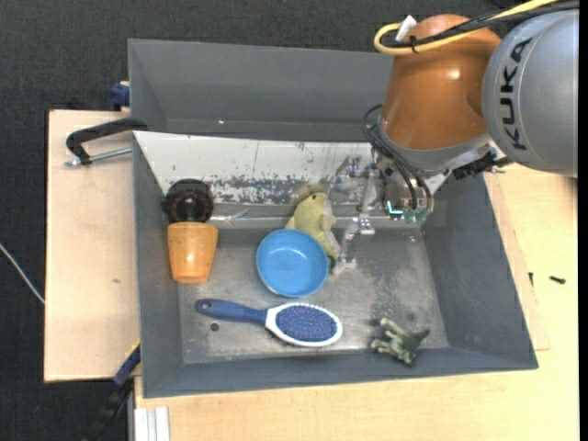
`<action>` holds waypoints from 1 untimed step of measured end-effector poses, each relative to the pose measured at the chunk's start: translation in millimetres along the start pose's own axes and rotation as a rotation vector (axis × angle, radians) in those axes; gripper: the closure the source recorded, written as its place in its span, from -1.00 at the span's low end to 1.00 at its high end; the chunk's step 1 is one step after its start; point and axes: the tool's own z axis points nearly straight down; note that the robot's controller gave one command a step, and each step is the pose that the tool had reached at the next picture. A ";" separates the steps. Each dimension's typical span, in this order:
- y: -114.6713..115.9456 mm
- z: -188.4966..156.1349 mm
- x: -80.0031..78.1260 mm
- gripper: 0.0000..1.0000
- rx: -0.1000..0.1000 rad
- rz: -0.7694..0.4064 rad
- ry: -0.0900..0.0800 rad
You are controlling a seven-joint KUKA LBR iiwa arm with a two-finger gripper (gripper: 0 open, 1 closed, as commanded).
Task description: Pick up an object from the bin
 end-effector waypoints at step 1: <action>30.1 138.3 34.2 -1.00 0.002 -0.446 -0.006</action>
Offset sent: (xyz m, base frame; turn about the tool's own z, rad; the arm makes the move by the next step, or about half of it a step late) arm -0.0361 0.0294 -0.1385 -0.4457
